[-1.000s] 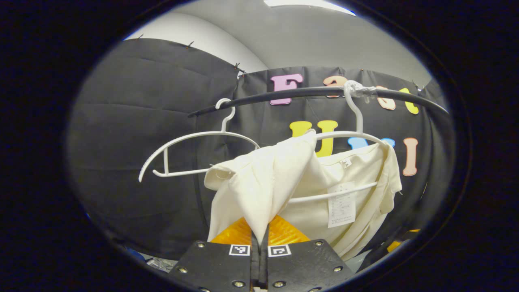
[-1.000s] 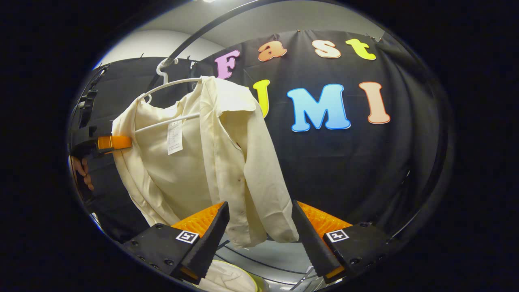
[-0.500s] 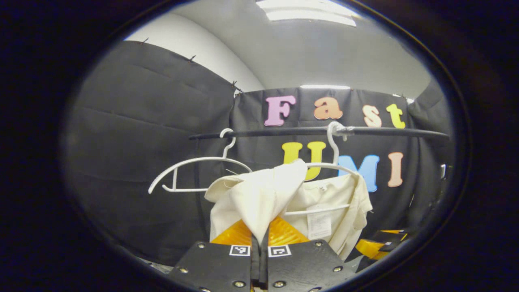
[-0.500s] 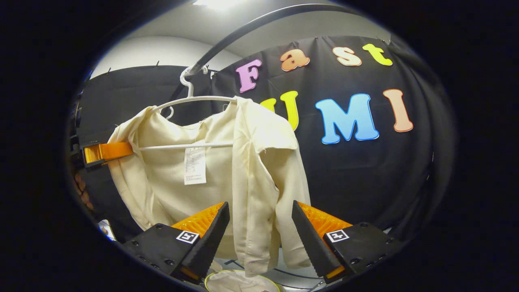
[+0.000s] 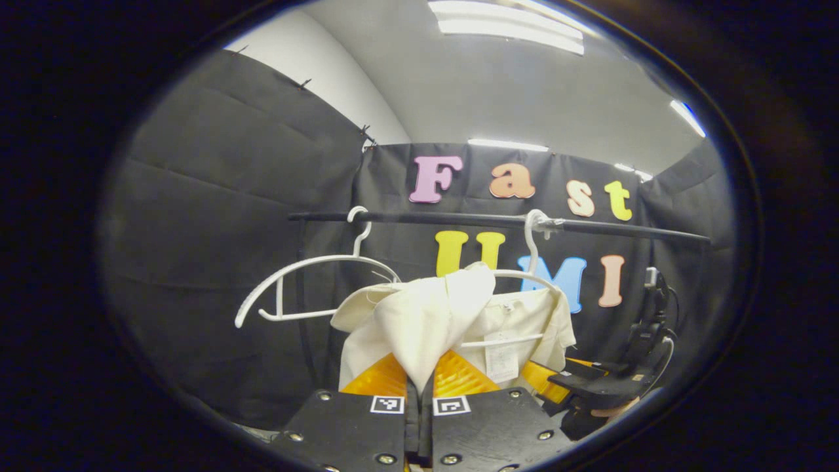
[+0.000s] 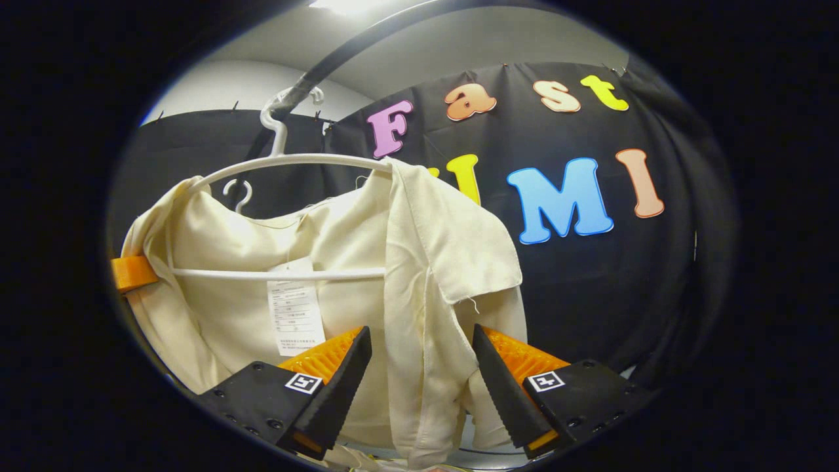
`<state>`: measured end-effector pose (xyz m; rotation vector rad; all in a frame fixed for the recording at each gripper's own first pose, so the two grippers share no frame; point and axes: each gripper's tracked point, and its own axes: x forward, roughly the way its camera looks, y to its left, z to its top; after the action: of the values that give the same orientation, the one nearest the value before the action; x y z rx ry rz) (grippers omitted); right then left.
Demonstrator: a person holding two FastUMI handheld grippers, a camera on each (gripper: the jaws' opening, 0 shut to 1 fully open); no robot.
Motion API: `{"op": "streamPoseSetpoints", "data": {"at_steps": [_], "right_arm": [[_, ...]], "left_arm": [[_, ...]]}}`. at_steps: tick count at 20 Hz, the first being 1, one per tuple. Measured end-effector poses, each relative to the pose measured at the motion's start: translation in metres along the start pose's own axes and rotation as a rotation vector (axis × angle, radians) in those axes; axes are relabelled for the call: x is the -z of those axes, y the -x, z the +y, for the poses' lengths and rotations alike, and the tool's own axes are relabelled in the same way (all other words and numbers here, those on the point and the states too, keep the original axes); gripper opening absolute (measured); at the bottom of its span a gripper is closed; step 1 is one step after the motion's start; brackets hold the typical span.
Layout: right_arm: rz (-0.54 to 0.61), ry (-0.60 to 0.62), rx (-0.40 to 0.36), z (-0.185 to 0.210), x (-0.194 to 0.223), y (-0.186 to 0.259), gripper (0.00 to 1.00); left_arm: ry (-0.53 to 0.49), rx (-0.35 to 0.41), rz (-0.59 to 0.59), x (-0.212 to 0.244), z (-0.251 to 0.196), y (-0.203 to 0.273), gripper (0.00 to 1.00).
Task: Grasp the clothes on the hanger with both hands and then place them into the laundry hamper below.
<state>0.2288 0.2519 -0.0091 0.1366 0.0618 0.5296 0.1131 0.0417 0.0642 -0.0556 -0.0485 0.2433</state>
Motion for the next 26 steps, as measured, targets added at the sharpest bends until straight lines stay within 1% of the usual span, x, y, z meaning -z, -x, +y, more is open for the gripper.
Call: {"op": "streamPoseSetpoints", "data": {"at_steps": [1, 4, 7, 8, 10, 11, 13, 14, 15, 16, 17, 20, 21, 24, 26], "right_arm": [[-0.013, 0.0, 0.026, -0.003, -0.002, -0.004, 0.98], [-0.024, 0.013, 0.067, -0.014, -0.005, -0.019, 0.98], [-0.036, 0.029, 0.073, -0.021, -0.01, -0.033, 0.97], [-0.033, 0.039, 0.069, -0.024, -0.011, -0.037, 0.89], [-0.046, 0.056, 0.088, -0.035, -0.017, -0.035, 0.39], [-0.062, 0.055, 0.111, -0.042, -0.022, -0.031, 0.12], [-0.084, 0.051, 0.073, -0.043, -0.028, -0.029, 0.12], [-0.089, 0.047, 0.069, -0.044, -0.032, -0.029, 0.05], [-0.1, 0.046, 0.068, -0.049, -0.034, -0.031, 0.05], [-0.114, 0.053, 0.075, -0.054, -0.039, -0.031, 0.05], [-0.126, 0.066, 0.09, -0.06, -0.043, -0.031, 0.04], [-0.161, 0.088, 0.13, -0.073, -0.056, -0.029, 0.05], [-0.171, 0.094, 0.142, -0.076, -0.059, -0.029, 0.05], [-0.188, 0.116, 0.167, -0.085, -0.066, -0.032, 0.05], [-0.199, 0.139, 0.176, -0.09, -0.07, -0.034, 0.04]], "left_arm": [[0.001, 0.006, 0.0, 0.0, -0.001, 0.001, 0.0], [0.009, 0.017, 0.002, -0.001, 0.001, 0.0, 0.01], [-0.004, 0.02, 0.008, 0.0, 0.003, 0.0, 0.01], [-0.001, 0.018, 0.012, 0.001, 0.004, 0.0, 0.01], [0.002, 0.019, 0.021, 0.002, 0.006, 0.0, 0.01], [-0.001, 0.022, 0.026, 0.002, 0.007, 0.002, 0.01], [-0.018, 0.021, 0.027, -0.001, 0.011, 0.005, 0.01], [-0.024, 0.019, 0.025, -0.003, 0.012, 0.005, 0.01], [-0.024, 0.022, 0.024, -0.004, 0.012, 0.006, 0.01], [-0.019, 0.023, 0.022, -0.007, 0.013, 0.006, 0.01], [-0.015, 0.018, 0.022, -0.006, 0.013, 0.006, 0.01], [-0.011, -0.008, 0.015, -0.008, 0.02, 0.005, 0.01], [-0.004, -0.019, 0.011, -0.01, 0.03, 0.005, 0.01], [0.04, -0.017, -0.024, -0.022, 0.057, 0.002, 0.01], [0.054, -0.025, -0.024, -0.021, 0.07, -0.002, 0.01]]}}
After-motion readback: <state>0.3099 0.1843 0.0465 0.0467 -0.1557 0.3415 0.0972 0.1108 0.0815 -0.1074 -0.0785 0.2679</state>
